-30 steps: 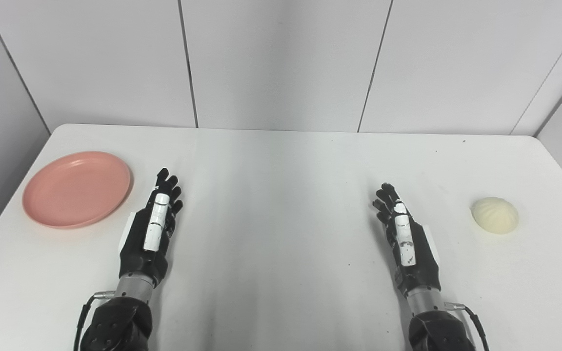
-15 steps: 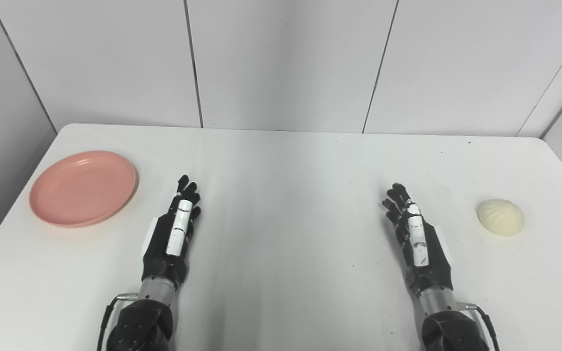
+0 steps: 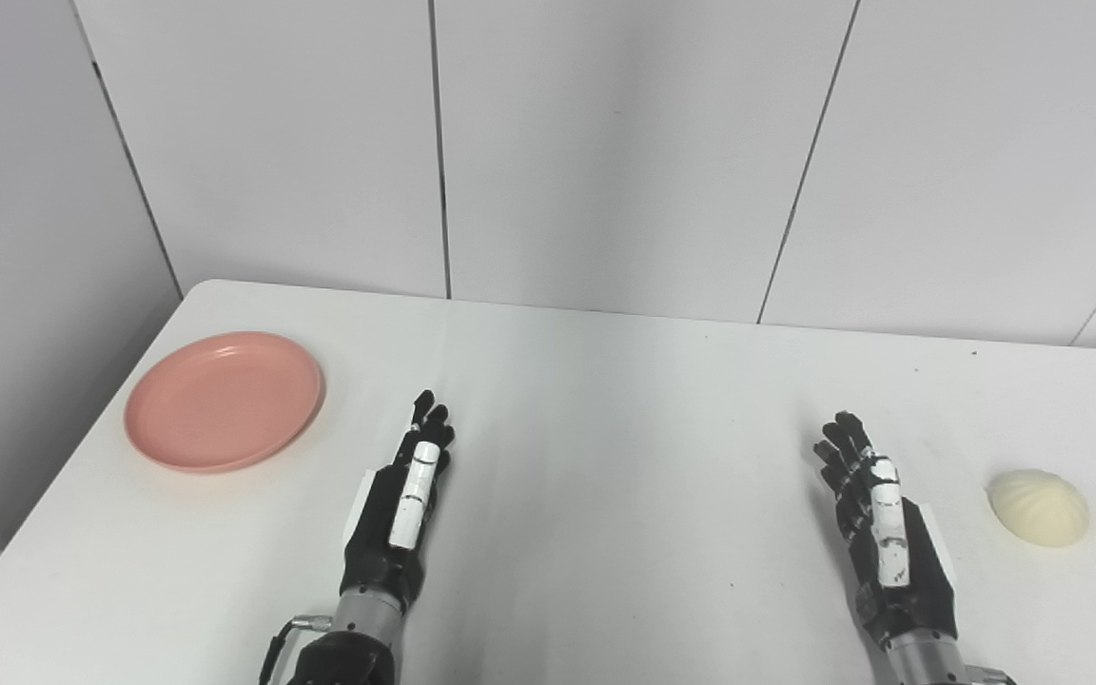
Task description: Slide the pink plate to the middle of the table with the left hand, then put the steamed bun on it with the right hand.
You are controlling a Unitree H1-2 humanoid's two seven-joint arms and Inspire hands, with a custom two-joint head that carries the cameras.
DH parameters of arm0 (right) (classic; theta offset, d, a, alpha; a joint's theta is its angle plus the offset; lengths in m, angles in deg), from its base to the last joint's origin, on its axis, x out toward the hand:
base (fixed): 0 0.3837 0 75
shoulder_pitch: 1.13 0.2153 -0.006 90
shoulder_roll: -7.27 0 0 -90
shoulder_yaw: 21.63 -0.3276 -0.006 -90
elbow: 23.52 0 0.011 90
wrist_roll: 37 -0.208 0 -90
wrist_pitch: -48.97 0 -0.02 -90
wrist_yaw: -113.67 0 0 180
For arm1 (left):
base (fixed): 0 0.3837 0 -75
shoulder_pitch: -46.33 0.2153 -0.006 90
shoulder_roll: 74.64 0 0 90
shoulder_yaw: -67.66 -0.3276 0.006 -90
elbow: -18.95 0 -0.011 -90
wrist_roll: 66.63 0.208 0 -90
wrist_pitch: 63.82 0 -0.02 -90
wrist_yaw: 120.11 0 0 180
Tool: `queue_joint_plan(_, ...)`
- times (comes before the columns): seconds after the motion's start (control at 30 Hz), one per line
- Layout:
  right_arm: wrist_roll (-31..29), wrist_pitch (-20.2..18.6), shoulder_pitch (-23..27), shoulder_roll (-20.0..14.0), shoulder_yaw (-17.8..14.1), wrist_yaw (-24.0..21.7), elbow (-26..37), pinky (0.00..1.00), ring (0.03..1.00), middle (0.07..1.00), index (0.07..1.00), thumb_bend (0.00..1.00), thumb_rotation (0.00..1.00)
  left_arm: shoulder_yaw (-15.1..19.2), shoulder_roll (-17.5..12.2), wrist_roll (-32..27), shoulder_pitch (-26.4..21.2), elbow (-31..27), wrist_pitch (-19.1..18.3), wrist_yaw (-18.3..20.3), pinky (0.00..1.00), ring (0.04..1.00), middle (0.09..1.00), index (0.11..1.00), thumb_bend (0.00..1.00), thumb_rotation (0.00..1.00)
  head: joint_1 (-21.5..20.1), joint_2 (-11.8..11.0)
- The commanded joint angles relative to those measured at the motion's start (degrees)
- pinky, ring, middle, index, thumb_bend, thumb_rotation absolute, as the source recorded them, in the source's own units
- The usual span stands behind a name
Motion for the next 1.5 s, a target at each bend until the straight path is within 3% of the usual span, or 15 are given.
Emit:
queue_joint_plan(0.0,-0.3,3.4,-1.3,-0.1,-0.5,-0.6,-2.3,0.99,0.93,0.939,0.934,0.71,1.0,-0.6,0.2,0.5,-1.4,-0.3,2.0,0.3,1.0,0.992,0.999,1.0,0.64,0.93,-0.1,0.0)
queue_joint_plan(0.23,0.7,2.9,-1.3,0.6,-0.1,0.0,-2.1,0.99,0.922,0.932,0.925,0.74,1.0,0.2,0.2,-0.3,-1.5,0.6,3.2,0.4,1.0,0.989,0.999,1.0,0.63,0.92,-0.9,-0.7)
queue_joint_plan(0.4,1.7,3.0,-1.3,1.4,0.5,0.3,-2.4,1.0,0.931,0.936,0.934,0.76,1.0,1.9,0.6,-1.4,-1.1,3.2,12.1,-0.2,1.0,0.943,0.959,1.0,0.54,0.88,-2.6,-1.1)
queue_joint_plan(0.5,2.0,3.8,-1.2,2.0,0.4,0.6,-2.8,0.98,0.913,0.92,0.925,0.77,0.99,2.3,0.3,-2.3,-1.2,3.2,13.8,0.6,1.0,0.944,0.943,1.0,0.54,0.87,-3.6,-1.0)
queue_joint_plan(0.63,2.4,3.4,-1.4,2.3,0.6,0.5,-2.8,0.96,0.904,0.909,0.92,0.77,0.99,2.9,0.6,-5.6,-2.5,0.9,13.5,1.4,1.0,0.94,0.929,1.0,0.62,0.81,-4.1,-1.0)
queue_joint_plan(1.07,2.3,3.4,-1.3,2.6,0.2,0.5,-3.9,0.97,0.907,0.897,0.928,0.76,1.0,6.6,-0.7,-6.3,-10.9,-0.2,10.8,-1.3,0.95,0.917,0.915,0.961,0.8,0.82,-3.9,-2.5)
queue_joint_plan(1.23,1.5,3.0,-1.0,2.7,-0.2,0.3,-4.5,0.97,0.908,0.891,0.923,0.75,1.0,9.9,-5.2,-7.6,-15.4,-0.1,10.2,-1.1,0.85,0.875,0.901,0.942,0.83,0.77,-3.6,-3.1)
queue_joint_plan(1.47,-0.5,1.4,-0.7,2.9,-0.8,0.2,-4.6,0.96,0.901,0.893,0.925,0.71,1.0,14.2,-11.3,-10.1,-19.5,1.1,9.5,-0.7,0.8,0.854,0.872,0.898,0.81,0.81,-3.7,-2.8)
